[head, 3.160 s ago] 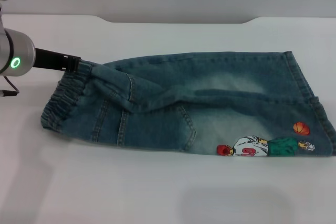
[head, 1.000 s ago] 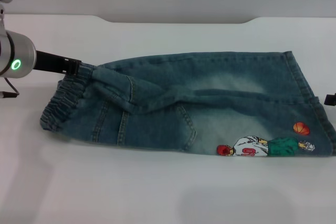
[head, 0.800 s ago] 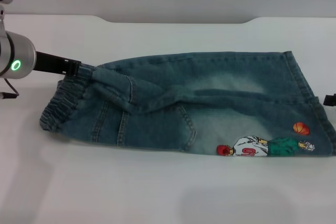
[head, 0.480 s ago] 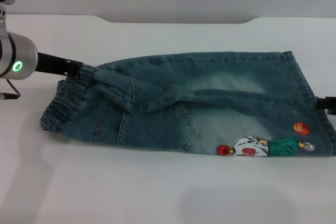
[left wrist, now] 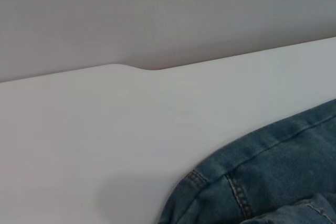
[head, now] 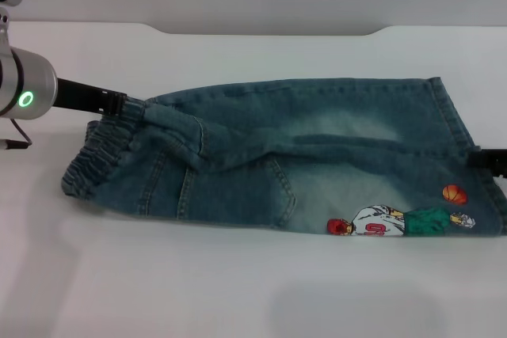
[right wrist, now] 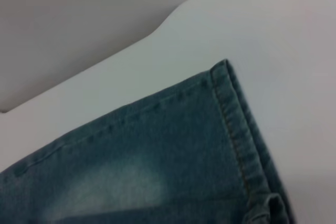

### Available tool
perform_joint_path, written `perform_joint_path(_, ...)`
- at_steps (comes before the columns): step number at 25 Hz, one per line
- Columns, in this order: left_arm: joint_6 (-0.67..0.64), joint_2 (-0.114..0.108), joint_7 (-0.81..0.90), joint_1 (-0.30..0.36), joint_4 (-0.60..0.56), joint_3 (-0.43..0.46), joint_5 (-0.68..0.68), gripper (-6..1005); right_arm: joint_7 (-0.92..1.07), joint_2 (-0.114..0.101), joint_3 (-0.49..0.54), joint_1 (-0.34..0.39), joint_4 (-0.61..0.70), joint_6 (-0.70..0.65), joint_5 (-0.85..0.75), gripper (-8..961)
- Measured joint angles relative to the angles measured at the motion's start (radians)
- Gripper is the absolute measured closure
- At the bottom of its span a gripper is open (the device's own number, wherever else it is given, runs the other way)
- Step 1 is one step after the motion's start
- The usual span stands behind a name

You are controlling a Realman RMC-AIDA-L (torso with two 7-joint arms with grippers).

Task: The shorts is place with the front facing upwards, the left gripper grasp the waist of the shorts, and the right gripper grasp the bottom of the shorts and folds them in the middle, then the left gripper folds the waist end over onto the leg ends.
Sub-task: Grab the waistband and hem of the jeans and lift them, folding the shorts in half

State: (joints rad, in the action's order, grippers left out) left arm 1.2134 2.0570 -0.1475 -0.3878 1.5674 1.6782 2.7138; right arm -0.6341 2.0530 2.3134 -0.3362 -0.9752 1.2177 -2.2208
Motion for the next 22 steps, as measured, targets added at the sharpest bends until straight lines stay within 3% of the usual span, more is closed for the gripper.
perform_joint_path(6, -0.003, 0.0, -0.002, 0.002, -0.001, 0.002, 0.0, 959, -0.009, -0.005, -0.004, -0.017, 0.032, 0.001, -0.008, 556)
perform_joint_path(17, -0.005, 0.0, -0.028, 0.007, -0.004, 0.029, -0.024, 959, -0.019, -0.002, -0.005, -0.019, 0.01, 0.011, -0.014, 930)
perform_joint_path(22, -0.007, 0.0, -0.029, 0.005, -0.004, 0.034, -0.025, 959, -0.019, 0.011, -0.003, -0.007, -0.071, 0.037, -0.01, 950)
